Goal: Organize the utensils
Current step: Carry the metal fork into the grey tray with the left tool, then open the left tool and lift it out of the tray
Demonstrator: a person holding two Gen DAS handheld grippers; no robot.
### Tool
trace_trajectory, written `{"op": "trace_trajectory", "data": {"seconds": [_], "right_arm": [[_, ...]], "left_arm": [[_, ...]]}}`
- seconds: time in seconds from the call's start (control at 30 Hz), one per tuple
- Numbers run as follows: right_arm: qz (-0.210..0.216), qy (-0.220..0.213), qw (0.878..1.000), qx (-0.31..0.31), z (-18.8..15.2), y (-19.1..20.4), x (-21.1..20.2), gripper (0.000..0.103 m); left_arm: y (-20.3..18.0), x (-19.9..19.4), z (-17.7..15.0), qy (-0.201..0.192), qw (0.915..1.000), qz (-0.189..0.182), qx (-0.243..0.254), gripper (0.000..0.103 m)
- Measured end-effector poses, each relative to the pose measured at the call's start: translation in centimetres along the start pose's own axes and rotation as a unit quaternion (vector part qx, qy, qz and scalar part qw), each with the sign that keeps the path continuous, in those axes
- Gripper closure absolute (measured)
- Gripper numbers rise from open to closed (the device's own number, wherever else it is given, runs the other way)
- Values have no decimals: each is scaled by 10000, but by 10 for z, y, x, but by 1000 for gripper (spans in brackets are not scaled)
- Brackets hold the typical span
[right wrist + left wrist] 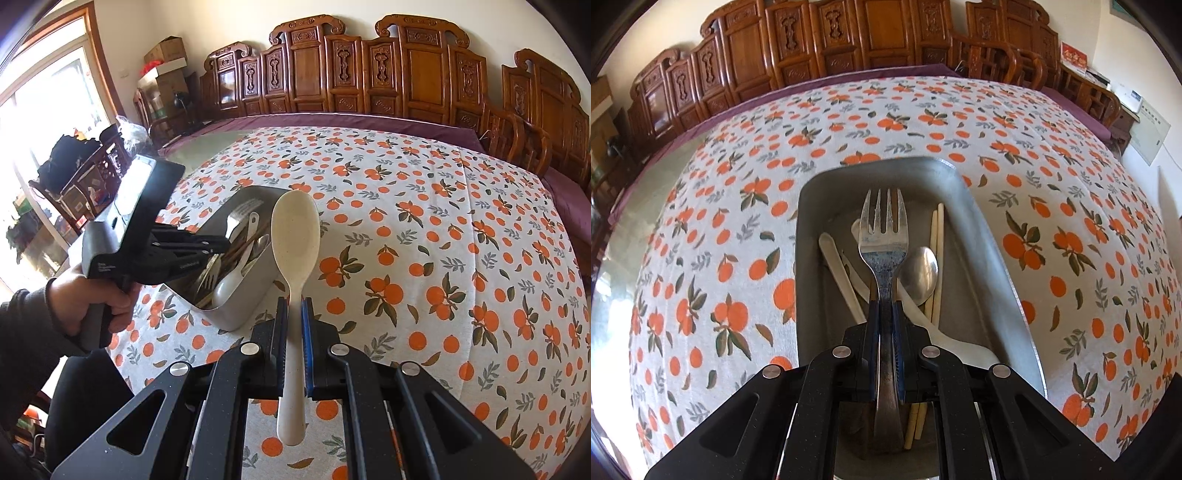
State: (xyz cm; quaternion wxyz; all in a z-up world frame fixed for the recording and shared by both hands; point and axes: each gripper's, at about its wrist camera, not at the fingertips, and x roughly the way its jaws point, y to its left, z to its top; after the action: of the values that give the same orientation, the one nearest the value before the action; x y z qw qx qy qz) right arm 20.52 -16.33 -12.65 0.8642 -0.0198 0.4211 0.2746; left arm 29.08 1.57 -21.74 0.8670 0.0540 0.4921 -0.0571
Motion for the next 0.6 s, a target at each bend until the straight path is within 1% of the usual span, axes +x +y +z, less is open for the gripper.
{"op": "trace_trajectory", "data": {"seconds": [0.13,0.43,0.6], "right_arm": [[11,36,10000,-2,-1,2,4,94],[94,32,10000,4,9,17,20,94],[184,55,9998,-9,22,35,40,94]], "left_arm": [[1,0,-1,41,10000,-8,-52,97],[13,-33,-5,-301,9995,-87,-65,97],[28,-54,-10,-470,9988,-96,-98,97]]}}
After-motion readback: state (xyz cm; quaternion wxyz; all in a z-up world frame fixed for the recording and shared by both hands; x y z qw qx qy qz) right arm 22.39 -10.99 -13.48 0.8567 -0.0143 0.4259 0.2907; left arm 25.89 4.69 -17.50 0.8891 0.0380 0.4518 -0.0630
